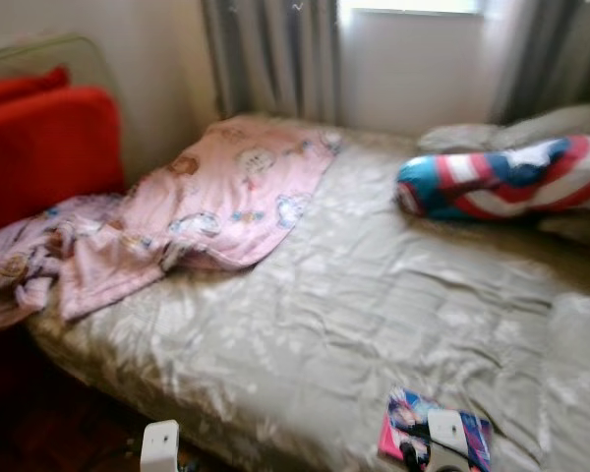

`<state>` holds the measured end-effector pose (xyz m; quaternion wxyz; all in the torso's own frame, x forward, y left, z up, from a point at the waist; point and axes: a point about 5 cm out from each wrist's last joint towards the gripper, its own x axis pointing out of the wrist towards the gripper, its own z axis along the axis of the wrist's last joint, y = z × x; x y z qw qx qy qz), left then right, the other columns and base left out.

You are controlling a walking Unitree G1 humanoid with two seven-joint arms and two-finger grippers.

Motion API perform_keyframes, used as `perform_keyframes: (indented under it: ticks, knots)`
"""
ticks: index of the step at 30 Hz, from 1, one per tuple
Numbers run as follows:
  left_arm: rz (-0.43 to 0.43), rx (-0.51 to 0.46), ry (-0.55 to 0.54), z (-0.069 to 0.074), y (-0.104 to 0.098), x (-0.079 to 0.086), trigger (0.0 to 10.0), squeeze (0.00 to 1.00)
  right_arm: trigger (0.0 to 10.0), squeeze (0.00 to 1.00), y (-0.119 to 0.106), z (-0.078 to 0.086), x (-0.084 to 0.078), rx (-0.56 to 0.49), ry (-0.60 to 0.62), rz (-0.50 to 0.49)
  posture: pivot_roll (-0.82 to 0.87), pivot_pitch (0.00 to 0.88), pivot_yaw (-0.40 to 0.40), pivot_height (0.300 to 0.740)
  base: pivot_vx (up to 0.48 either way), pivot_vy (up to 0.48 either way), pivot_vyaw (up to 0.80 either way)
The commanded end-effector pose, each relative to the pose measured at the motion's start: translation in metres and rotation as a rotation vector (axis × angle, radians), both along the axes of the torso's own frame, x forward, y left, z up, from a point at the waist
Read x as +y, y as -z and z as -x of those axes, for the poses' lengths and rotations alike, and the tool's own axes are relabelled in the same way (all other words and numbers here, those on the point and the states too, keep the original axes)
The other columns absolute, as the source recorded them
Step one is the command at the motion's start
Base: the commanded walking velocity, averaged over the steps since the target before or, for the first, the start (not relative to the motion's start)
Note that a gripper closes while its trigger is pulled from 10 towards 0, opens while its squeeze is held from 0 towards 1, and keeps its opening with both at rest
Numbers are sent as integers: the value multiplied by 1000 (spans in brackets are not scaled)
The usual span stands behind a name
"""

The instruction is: Clean up the room

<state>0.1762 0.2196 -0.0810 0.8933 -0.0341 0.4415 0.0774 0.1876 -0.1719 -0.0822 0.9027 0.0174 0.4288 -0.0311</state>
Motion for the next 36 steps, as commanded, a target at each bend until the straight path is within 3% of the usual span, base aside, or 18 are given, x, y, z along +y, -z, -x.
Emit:
perform_keyframes:
  ticks: [1,36]
  knots:
    - [0,-1,31,-4,-1,-5,10000,0,10000,0,3,7,-4,26,25,-3,39,0,21,740,0,0,0]
    - [-4,5,49,-4,-1,-2,10000,0,10000,0,5,9,4,38,38,-33,59,8,33,740,0,0,0]
